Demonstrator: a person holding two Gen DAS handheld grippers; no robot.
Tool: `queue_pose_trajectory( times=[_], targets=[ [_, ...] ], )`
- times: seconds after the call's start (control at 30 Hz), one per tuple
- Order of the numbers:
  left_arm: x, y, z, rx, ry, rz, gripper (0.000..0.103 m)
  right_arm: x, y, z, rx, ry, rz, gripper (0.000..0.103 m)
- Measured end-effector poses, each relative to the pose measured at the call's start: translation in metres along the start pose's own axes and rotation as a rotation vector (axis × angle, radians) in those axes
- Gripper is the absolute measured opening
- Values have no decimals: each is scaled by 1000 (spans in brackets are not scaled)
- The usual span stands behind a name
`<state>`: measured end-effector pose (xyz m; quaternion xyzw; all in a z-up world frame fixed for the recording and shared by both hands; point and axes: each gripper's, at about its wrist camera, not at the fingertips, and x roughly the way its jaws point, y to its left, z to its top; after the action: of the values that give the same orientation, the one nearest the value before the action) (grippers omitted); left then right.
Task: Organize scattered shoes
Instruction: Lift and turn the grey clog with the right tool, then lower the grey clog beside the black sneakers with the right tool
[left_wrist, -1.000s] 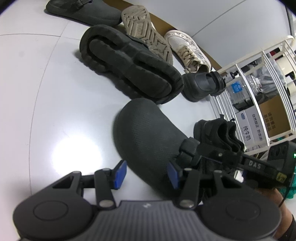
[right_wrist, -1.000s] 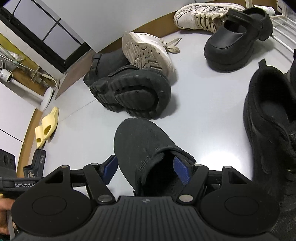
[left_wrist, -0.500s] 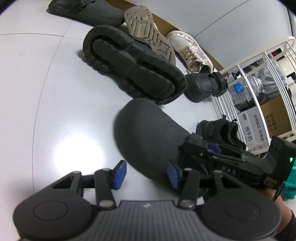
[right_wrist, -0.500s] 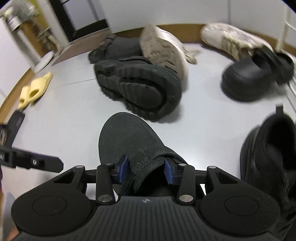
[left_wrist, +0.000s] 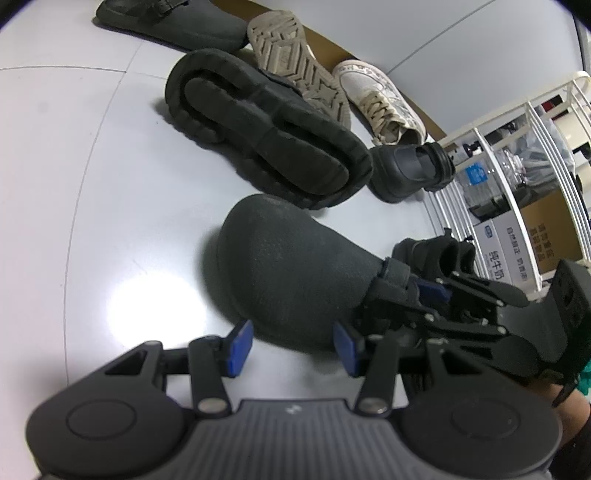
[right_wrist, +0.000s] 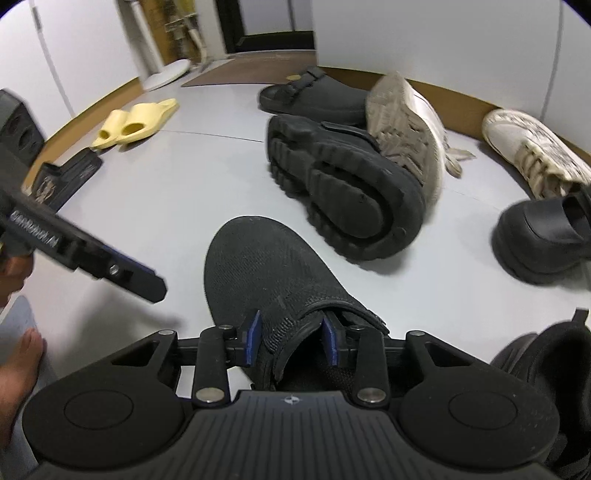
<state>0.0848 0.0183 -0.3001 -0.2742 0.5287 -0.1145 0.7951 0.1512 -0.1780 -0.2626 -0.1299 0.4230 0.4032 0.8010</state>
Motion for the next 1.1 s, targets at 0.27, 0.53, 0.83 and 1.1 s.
queue_pose_trajectory(
  times=[0.27,0.53,0.83,1.1],
  targets=[
    [-2,1,1,0,-5,-3,51,-20,-2,8,-155,38,102,28],
    [-6,-1,3,-5,-14,-19,51,-42,-1,11,-201,71,185,25],
    [-8,-5,4,14,-15,-30,52,-43,-6,6,-212,206,310,24],
    [-7,-5,4,15,-11,-24,52,-29,-4,1,-173,145,151,31]
  ],
)
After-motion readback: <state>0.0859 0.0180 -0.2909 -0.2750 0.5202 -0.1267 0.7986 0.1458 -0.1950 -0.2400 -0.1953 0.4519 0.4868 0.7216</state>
